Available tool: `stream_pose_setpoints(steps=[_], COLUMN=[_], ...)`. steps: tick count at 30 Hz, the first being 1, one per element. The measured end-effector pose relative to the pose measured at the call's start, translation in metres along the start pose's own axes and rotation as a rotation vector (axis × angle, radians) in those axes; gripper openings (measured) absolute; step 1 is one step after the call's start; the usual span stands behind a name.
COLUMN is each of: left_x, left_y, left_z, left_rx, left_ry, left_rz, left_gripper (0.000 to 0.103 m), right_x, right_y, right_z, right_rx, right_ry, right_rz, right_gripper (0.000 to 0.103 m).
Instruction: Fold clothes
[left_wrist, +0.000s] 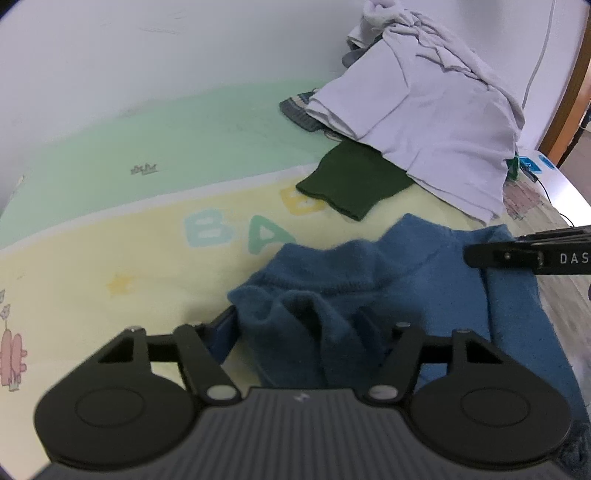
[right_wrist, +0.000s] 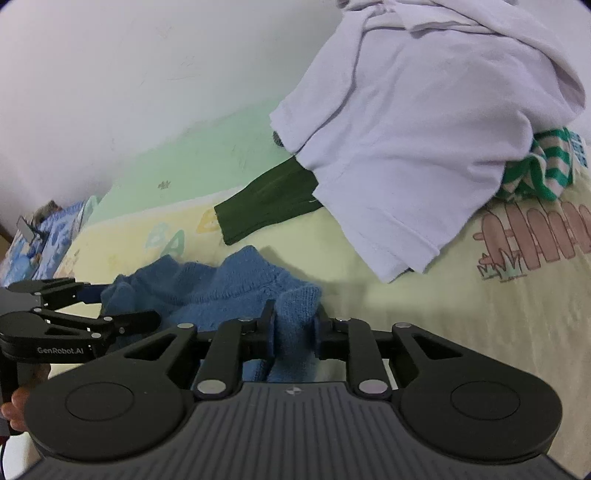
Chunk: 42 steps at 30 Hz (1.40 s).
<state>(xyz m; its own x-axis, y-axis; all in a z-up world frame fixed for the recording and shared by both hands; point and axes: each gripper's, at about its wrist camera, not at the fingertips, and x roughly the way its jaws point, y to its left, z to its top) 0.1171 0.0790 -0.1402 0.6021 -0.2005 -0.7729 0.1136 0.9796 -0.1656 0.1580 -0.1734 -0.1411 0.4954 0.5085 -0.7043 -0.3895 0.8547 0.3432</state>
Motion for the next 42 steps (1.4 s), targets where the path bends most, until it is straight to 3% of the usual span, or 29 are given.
stream_pose_setpoints(steps=[3,4,5,7,9,10,11,14,20,24,27,29,31,32,36,38,40,42], left_x=[-0.001,-0.002,-0.002,-0.003,-0.004,-0.004,-0.005,-0.006,-0.006,-0.006,-0.007,-0.01,-0.016,-0.02,-0.031,-0.034,-0.038,-0.041], left_y=[0.003,0.004,0.006,0.008,0.007,0.007,0.006,0.014,0.012,0.005,0.004,0.01,0.021,0.026,0.041,0.043,0.042,0.036], left_z=[0.001,0.002,0.002,0.003,0.003,0.002,0.002,0.002,0.003,0.003,0.002,0.001,-0.001,-0.002,-0.006,-0.006,-0.007,-0.01], left_rx=[-0.02,-0.027,-0.034,-0.048,-0.047,-0.046,-0.045,-0.063,-0.066,-0.054,-0.036,-0.044,-0.084,-0.101,-0.158,-0.153,-0.13,-0.087], left_ry=[0.001,0.001,0.002,0.002,-0.011,-0.02,-0.028,-0.037,-0.042,-0.037,-0.024,-0.014,-0.006,-0.013,-0.032,-0.035,-0.035,-0.028], left_rz=[-0.03,-0.039,-0.049,-0.069,-0.044,-0.027,-0.011,-0.011,0.01,0.04,0.046,0.026,-0.015,-0.032,-0.1,-0.101,-0.105,-0.122], left_gripper=[0.058,0.064,0.078,0.088,0.081,0.067,0.049,0.036,0.027,0.026,0.033,0.061,0.078,0.081,0.084,0.081,0.071,0.069], right_x=[-0.001,0.0,0.0,0.001,0.002,0.001,0.001,-0.001,0.002,0.001,-0.002,-0.008,-0.017,-0.021,-0.038,-0.023,-0.004,0.015], right_y=[-0.008,-0.011,-0.014,-0.015,-0.012,-0.01,-0.01,-0.01,-0.003,0.003,0.005,0.011,0.024,0.031,0.058,0.076,0.082,0.087], right_z=[0.001,0.002,0.003,0.006,0.008,0.008,0.008,0.007,0.008,0.009,0.01,0.01,0.01,0.011,0.011,0.006,0.005,0.004], right_rx=[0.071,0.097,0.123,0.141,0.118,0.099,0.082,0.043,-0.012,-0.039,-0.032,-0.047,-0.087,-0.106,-0.185,-0.21,-0.178,-0.136], right_ry=[0.002,0.001,0.0,0.005,0.017,0.023,0.026,0.03,0.024,0.043,0.048,0.028,0.007,-0.003,-0.043,-0.002,0.025,0.053], right_rz=[0.04,0.052,0.063,0.069,0.053,0.038,0.028,0.008,-0.025,-0.032,-0.024,-0.009,0.044,0.07,0.177,0.232,0.261,0.291], right_gripper=[0.033,0.035,0.036,0.036,0.031,0.023,0.021,0.017,0.017,0.018,0.028,0.032,0.032,0.031,0.029,0.028,0.029,0.03])
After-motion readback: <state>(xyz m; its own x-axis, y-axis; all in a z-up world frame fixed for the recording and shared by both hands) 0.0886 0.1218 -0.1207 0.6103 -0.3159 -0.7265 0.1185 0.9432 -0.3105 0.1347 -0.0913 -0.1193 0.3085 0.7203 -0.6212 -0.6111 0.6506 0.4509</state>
